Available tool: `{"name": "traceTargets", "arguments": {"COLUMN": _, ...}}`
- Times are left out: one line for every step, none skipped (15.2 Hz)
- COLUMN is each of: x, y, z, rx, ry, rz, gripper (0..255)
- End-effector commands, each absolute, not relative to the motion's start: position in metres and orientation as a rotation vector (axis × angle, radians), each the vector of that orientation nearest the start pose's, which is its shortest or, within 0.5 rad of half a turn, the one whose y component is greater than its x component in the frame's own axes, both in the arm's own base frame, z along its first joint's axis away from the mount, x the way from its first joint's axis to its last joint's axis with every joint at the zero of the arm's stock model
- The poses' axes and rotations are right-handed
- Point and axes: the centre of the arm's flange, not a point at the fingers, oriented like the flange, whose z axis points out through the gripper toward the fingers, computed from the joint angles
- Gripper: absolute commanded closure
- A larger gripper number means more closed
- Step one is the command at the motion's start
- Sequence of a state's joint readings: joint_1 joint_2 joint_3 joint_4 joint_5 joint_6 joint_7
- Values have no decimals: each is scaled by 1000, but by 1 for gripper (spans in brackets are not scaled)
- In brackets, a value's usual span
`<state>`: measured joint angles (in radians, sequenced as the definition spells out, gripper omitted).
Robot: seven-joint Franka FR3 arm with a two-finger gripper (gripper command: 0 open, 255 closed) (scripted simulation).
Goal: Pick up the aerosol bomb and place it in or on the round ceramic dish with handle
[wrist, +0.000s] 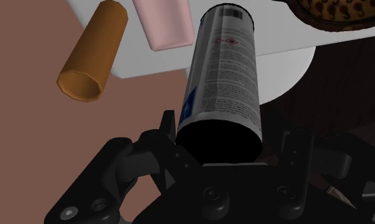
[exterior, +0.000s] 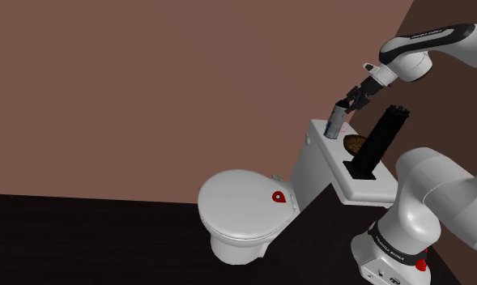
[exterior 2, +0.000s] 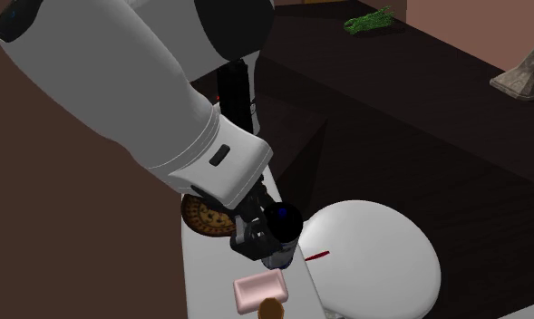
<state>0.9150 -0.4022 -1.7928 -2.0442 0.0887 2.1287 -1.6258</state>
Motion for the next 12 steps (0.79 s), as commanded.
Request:
{"name": "traceTargets", "arguments": {"x": 338, "y": -455, "z": 392, "rx": -2743, "ry": -976, "rz": -650, "gripper": 255}}
{"name": "traceTargets", "arguments": {"x": 338, "y": -456, "z": 392, "rx": -2743, "ry": -976, "rz": -650, "gripper": 255}}
{"name": "traceTargets", "arguments": {"x": 338, "y": -455, "z": 397, "rx": -2743, "ry": -976, "rz": -650, "gripper": 255}}
{"name": "traceTargets", "arguments": {"x": 338, "y": -456, "z": 403, "rx": -2743, "ry": -976, "rz": -650, "gripper": 255}}
{"name": "traceTargets", "arguments": {"x": 338, "y": -456, "z": 408, "rx": -2743, "ry": -976, "rz": -650, "gripper": 255}}
{"name": "traceTargets", "arguments": {"x": 338, "y": -456, "z": 413, "rx": -2743, "ry": -976, "rz": -650, "gripper": 255}}
{"name": "traceTargets", "arguments": {"x": 338, "y": -456, "z": 418, "rx": -2743, "ry": -976, "rz": -650, "gripper": 255}}
{"name": "traceTargets", "arguments": {"x": 338, "y": -456, "z": 424, "rx": -2743, "ry": -976, "rz": -650, "gripper": 255}}
{"name": "traceTargets", "arguments": {"x": 338, "y": -456, "z": 429, "rx": -2743, "ry": -976, "rz": -650, "gripper": 255}}
{"name": "traceTargets", "arguments": {"x": 338, "y": -456, "z": 434, "rx": -2743, "ry": -976, "rz": -650, "gripper": 255}}
{"name": "traceTargets", "arguments": {"x": 338, "y": -456, "z": 440, "rx": -2743, "ry": -976, "rz": -650, "gripper": 255}}
{"name": "traceTargets", "arguments": {"x": 338, "y": -456, "z": 445, "rx": -2743, "ry": -976, "rz": -650, "gripper": 255}}
